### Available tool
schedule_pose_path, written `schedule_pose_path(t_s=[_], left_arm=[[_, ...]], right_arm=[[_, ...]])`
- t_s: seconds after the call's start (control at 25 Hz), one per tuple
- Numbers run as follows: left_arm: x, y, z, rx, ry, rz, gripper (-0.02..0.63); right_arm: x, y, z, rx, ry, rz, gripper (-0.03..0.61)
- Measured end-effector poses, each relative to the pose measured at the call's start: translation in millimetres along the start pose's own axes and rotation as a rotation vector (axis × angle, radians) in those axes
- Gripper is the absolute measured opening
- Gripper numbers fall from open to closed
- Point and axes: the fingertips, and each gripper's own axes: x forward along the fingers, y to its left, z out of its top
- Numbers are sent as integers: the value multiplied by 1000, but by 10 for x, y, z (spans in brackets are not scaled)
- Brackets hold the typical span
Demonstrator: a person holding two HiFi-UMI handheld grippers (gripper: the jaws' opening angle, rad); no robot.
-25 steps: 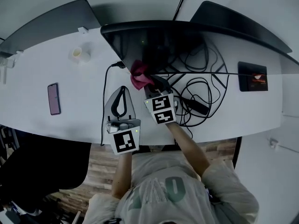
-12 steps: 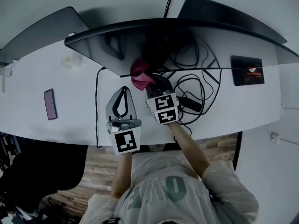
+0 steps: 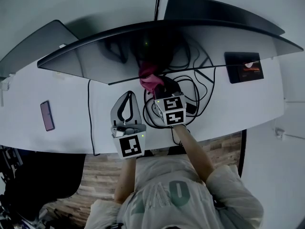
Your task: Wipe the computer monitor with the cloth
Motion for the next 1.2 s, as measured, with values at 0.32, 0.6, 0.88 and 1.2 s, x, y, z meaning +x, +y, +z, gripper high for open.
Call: schedule_pose_path(t_s=[0.32, 0.6, 0.88, 1.2], left_arm=[[136, -424, 8, -3, 0, -49, 15], [234, -723, 7, -9, 7, -69, 15], [344, -1064, 7, 1, 6, -89, 15], [479, -1455, -16, -3, -1, -100, 15]], right_arm=[[-205, -563, -63, 10, 4, -76, 57], [-356, -950, -90, 18, 2, -116, 57], [-479, -1343, -147, 19, -5, -145, 57], [-612, -1768, -186, 6, -18, -164, 57]])
